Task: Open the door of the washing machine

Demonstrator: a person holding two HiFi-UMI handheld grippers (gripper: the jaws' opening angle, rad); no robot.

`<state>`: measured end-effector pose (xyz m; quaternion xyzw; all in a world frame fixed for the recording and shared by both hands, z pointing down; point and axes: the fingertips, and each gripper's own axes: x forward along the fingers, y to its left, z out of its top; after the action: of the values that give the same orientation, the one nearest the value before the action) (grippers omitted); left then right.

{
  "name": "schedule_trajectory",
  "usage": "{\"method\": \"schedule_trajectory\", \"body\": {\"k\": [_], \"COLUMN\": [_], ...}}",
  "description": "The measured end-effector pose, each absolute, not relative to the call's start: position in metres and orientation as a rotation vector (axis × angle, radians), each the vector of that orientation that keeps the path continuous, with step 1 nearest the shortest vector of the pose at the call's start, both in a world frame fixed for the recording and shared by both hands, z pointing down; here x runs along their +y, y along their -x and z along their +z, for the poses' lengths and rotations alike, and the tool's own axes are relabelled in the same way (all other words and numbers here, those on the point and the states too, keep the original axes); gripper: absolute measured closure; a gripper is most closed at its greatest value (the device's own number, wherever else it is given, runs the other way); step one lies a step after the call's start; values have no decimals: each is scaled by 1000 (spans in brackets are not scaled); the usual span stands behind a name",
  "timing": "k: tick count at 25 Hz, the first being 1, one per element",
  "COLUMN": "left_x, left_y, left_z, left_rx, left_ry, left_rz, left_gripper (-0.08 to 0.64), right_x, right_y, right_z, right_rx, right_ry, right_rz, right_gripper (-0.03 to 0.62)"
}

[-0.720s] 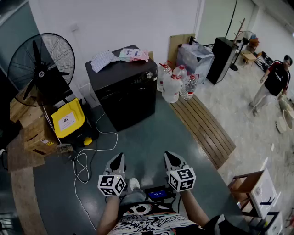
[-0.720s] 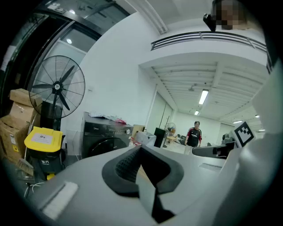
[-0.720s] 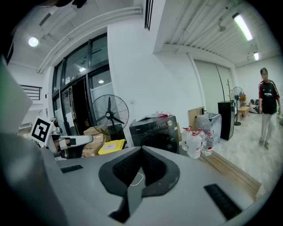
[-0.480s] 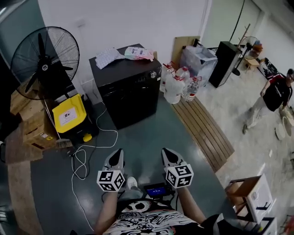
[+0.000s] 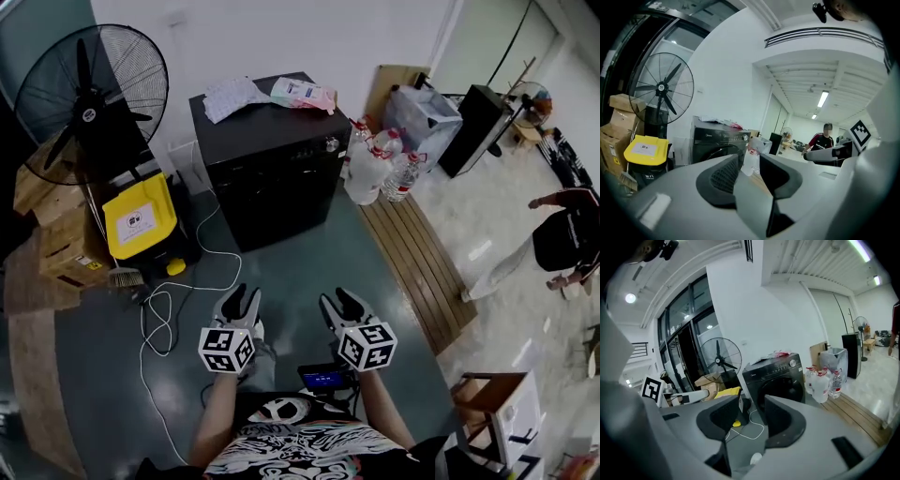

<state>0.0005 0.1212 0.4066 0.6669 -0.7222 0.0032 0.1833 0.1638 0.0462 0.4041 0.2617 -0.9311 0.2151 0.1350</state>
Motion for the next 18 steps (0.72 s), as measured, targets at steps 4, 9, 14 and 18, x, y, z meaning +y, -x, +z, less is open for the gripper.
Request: {"method": "schedule_trajectory", "body": {"k": [4,9,14,18], "left_x": [68,-7,-75,-106], "left_y": [54,133,196,226], "left_z": [438,484,531,569], "left_rx": [-2006,-1902,-1782,-1734], "left_ry": [-1893,-1895,-1931,-1935], "left_rz": [68,157,257,321], "left_gripper": [417,416,416,414], "right_x": [-1,-67,-131,-155], "right_y": [-111,-34,42,80], "right_z": [425,458,484,509], "right_rx": [-2658,-2531,-2464,-2423], "right_ry": [-767,-796,-843,-843], "right_rz": [642,647,693,701], "right_gripper": [420,403,407,411]}}
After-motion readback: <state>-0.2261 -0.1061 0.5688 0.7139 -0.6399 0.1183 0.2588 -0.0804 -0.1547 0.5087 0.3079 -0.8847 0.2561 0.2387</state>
